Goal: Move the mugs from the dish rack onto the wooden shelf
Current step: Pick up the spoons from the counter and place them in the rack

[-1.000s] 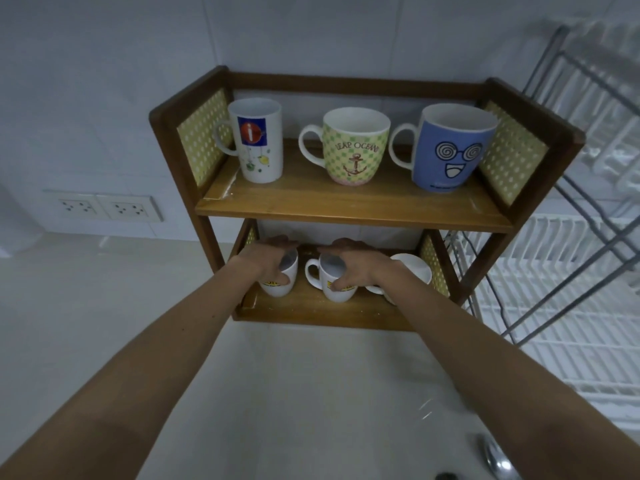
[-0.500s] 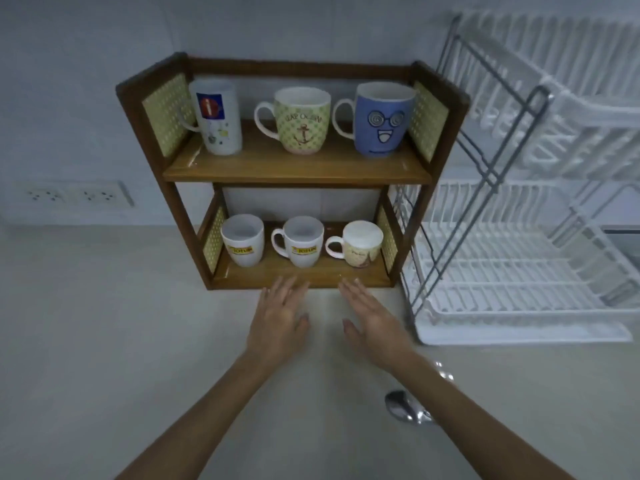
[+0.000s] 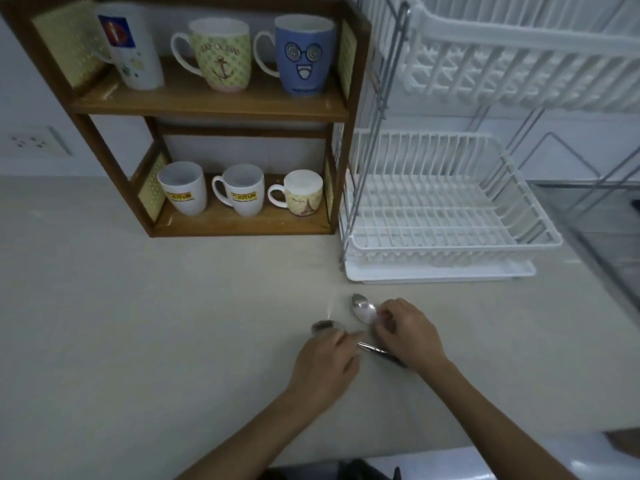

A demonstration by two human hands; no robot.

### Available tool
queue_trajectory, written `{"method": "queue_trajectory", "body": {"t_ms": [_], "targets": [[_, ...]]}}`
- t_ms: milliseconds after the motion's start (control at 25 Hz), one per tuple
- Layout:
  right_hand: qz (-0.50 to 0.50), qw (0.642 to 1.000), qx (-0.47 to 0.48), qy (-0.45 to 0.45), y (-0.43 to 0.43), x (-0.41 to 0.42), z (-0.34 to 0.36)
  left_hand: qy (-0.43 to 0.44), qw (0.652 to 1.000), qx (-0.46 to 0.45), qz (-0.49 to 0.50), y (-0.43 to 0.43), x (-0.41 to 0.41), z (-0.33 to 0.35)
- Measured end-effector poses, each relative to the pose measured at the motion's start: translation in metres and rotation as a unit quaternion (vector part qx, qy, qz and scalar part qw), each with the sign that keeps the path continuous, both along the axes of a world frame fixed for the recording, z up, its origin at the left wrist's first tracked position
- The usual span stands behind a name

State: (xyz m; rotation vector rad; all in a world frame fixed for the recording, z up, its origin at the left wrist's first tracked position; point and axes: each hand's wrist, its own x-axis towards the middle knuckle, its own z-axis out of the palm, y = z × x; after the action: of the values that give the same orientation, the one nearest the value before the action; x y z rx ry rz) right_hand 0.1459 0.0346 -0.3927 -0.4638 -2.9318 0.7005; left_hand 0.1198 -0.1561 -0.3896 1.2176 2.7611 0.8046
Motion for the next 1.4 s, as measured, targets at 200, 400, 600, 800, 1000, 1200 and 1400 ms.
{"method": "queue_trajectory", "body": {"t_ms": [200, 400, 600, 800, 1000, 1200, 1400], "targets": [[0.044, 0.997, -0.031, -0.058, 0.023, 0.014, -0.004, 0.030, 0.991, -0.107, 0.080, 0.030, 0.019, -0.008], [0.055, 0.985, -0.089, -0.137, 0.030, -0.005, 0.004, -0.017, 0.964, -0.154, 0.216, 0.038, 0.020, -0.009], [0.155, 0.963, -0.102, -0.196, 0.041, -0.019, 0.014, -0.174, 0.911, -0.159, 0.338, 0.037, 0.015, 0.000], [0.212, 0.939, -0.204, -0.177, 0.065, -0.028, 0.053, -0.292, 0.882, -0.103, 0.355, 0.024, 0.005, 0.043], [0.182, 0.908, -0.373, -0.064, 0.117, -0.051, 0.118, -0.486, 0.827, 0.183, 0.215, 0.040, -0.002, 0.117], [0.033, 0.910, -0.408, 0.065, 0.170, -0.093, 0.136, -0.470, 0.811, 0.299, 0.177, 0.102, -0.052, 0.152], [-0.022, 0.932, -0.363, 0.015, 0.177, -0.146, 0.114, -0.479, 0.765, 0.335, 0.271, 0.175, -0.118, 0.141]]}}
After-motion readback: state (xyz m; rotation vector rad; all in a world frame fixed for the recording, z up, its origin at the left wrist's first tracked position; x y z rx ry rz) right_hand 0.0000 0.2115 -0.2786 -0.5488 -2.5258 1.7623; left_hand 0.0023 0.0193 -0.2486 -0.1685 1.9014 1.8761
